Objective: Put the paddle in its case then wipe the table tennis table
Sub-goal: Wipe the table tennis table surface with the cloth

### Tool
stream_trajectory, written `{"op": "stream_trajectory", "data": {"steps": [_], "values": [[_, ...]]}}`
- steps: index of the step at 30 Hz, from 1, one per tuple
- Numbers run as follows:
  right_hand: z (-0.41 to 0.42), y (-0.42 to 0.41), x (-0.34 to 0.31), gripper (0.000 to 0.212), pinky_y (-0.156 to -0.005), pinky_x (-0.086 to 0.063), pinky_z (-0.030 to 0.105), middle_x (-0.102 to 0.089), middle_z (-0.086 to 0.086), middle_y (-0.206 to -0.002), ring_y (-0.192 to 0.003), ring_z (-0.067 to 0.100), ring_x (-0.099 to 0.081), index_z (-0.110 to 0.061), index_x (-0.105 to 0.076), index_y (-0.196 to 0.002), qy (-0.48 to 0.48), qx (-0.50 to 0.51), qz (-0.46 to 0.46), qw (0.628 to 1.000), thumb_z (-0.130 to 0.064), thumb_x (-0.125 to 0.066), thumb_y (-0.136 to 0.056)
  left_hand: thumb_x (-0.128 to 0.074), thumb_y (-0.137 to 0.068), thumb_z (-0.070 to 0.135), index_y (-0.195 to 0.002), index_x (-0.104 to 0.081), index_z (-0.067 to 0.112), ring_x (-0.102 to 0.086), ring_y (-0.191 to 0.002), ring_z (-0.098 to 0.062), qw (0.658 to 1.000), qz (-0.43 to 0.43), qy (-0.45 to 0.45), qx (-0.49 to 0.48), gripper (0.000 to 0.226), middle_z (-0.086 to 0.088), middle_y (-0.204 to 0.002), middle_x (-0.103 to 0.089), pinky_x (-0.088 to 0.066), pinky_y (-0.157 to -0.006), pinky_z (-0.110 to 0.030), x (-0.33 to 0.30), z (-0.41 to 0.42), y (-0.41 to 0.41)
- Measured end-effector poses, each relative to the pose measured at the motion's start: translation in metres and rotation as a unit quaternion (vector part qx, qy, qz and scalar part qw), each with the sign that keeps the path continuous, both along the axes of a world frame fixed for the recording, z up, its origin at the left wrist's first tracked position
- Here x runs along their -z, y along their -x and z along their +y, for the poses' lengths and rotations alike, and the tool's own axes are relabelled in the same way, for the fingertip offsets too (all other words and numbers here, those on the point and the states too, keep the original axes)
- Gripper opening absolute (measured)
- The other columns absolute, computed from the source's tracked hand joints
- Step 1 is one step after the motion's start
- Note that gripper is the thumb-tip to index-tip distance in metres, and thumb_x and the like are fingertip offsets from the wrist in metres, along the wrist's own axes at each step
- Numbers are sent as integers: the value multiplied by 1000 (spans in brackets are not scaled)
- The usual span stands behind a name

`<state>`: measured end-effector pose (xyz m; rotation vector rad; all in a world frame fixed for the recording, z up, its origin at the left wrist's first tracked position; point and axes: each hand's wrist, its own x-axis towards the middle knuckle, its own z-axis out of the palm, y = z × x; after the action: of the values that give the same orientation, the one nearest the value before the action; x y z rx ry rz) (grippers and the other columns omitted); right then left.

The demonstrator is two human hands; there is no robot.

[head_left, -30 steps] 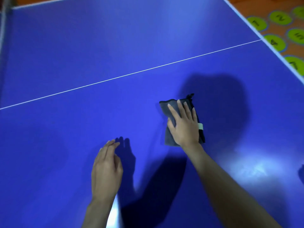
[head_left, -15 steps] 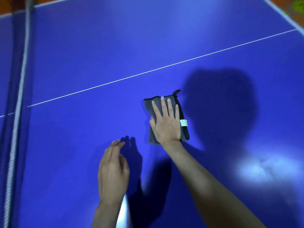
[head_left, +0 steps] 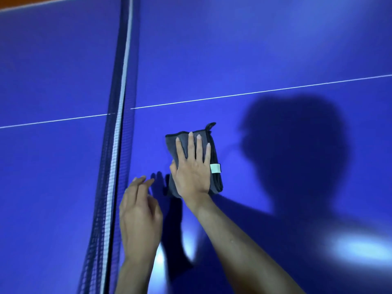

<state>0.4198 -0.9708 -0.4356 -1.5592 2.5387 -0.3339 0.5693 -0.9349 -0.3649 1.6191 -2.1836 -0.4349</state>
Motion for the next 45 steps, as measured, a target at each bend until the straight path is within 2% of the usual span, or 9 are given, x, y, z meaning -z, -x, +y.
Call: {"op": "stream_trajectory", "data": {"steps": [3, 6, 9, 12, 16, 25, 32, 39, 45], "values": [[-28, -51, -1, 73, -126, -1, 61, -4, 19, -173, -160, 38, 1, -23, -17, -167, -10, -26, -8, 1000, -49, -41, -103, -57, -87, -11, -127, -65, 6, -46, -139, -31, 999, -10, 16, -37, 44, -12, -142, -57, -38, -116, -50, -2, -20, -35], [-50, -94, -3, 74, -126, 2, 62, 0, 19, -173, -160, 39, 5, -22, -12, -167, -20, -59, -9, 998, -52, -37, -105, -59, -86, -9, -138, -60, 7, -38, -147, -35, 997, -47, 17, -62, 54, -15, -151, -50, -31, -120, -57, 0, -35, -64], [-70, -122, -2, 70, -126, 7, 61, 4, 17, -174, -160, 38, 9, -24, -4, -167, -33, -111, 6, 993, -51, -28, -107, -63, -87, -2, -151, -50, 19, -25, -154, -33, 993, -96, -11, -60, 69, -9, -164, -35, -22, -124, -57, 8, -45, -83], [-78, -126, -1, 66, -127, 2, 60, -3, 14, -174, -161, 35, 4, -27, -13, -167, -16, -126, 6, 992, -52, -29, -108, -66, -86, 1, -156, -42, 24, -23, -155, -33, 991, -116, -41, -53, 78, -6, -167, -30, -23, -122, -62, 16, -48, -91], [-73, -111, 0, 61, -128, -1, 57, -9, 7, -175, -161, 30, -1, -30, -24, -165, 3, -150, 17, 989, -51, -32, -108, -65, -89, 5, -158, -38, 24, -18, -157, -29, 991, -115, -45, -52, 76, -5, -169, -26, -19, -124, -60, 16, -43, -82], [-41, 13, 10, 61, -128, -12, 54, -24, 5, -172, -160, 26, -17, -33, -38, -160, 52, -68, 29, 996, -43, -50, -101, -70, -83, 5, -151, -50, 21, -19, -157, -29, 992, -127, 9, 8, 73, -10, -167, -29, -14, -125, -61, 10, -15, -9], [22, 131, 8, 60, -130, -6, 52, -21, 4, -173, -161, 25, -13, -35, -30, -163, 40, -6, 52, 998, -43, -43, -105, -65, -87, 1, -148, -52, 17, -21, -157, -28, 993, -104, -12, 60, 65, -8, -165, -34, -19, -125, -58, 14, 26, 80], [95, 244, 6, 59, -130, -9, 52, -25, 5, -172, -160, 26, -16, -34, -34, -162, 49, 46, 59, 996, -42, -43, -104, -62, -90, 1, -150, -50, 18, -23, -156, -24, 990, -90, -28, 110, 64, -5, -165, -35, -20, -126, -54, 16, 78, 188], [159, 337, 8, 58, -129, -13, 53, -27, 5, -171, -159, 27, -19, -35, -37, -161, 48, 83, 64, 993, -43, -41, -103, -62, -90, -1, -147, -53, 14, -32, -152, -25, 988, -73, -40, 129, 60, -5, -161, -41, -27, -124, -52, 21, 115, 265]]}}
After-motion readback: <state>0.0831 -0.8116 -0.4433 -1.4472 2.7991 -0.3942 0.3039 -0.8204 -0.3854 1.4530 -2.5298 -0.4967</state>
